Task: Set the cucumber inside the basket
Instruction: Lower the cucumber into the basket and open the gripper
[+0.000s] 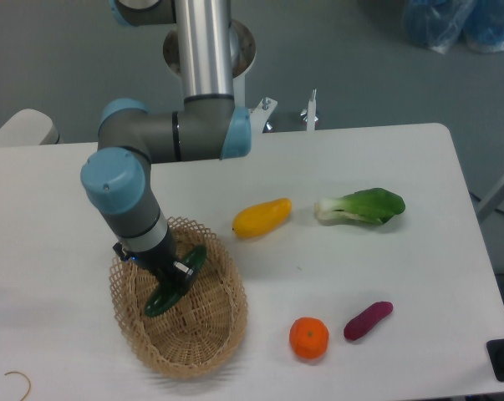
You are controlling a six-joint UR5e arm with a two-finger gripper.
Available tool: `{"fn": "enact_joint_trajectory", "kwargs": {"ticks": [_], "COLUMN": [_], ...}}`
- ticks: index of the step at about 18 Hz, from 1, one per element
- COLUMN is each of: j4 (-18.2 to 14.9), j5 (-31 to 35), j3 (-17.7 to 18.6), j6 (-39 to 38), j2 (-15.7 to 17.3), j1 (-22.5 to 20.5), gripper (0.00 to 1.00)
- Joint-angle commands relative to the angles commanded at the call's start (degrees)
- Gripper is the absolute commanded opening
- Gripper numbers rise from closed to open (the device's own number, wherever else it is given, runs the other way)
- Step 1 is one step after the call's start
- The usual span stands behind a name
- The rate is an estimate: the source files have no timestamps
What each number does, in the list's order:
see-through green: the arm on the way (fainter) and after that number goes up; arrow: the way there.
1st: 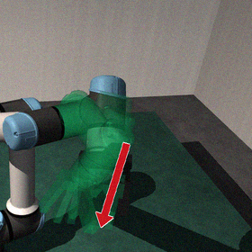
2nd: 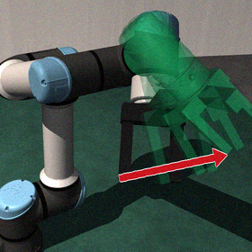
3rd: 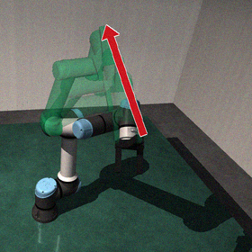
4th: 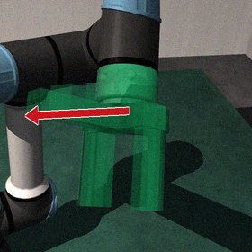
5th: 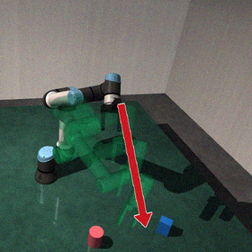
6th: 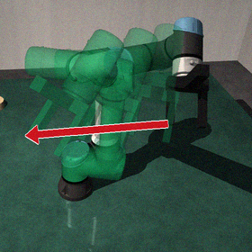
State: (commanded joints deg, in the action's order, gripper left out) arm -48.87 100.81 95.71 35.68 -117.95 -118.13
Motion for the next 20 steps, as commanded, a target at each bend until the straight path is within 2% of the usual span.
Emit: {"fn": "enact_joint_trajectory", "kwargs": {"ticks": [6, 9, 10, 11, 12, 13, 17, 20], "j4": [-0.1, -0.1, -0.1, -0.2, -0.2, -0.3, -1.0, -1.1], "j5": [0.4, 0.4, 0.4, 0.4, 0.4, 0.4, 1.6, 1.8], "j3": [-0.3, -0.4, -0.5, -0.6, -0.8, -1.0, -5.1, -7.5], "j6": [-0.1, -0.2, -0.1, -0.1, -0.1, -0.1, -0.4, -1.0], "j2": [-0.8, -1.3, -1.3, -1.3, -1.2, -1.1, -1.0, 0.5], "j1": [0.3, 0.4, 0.4, 0.4, 0.4, 0.4, 0.3, -0.2], "gripper": [0.34, 0.40, 0.47, 0.65, 0.88, 1.00, 1.00, 1.00]}}
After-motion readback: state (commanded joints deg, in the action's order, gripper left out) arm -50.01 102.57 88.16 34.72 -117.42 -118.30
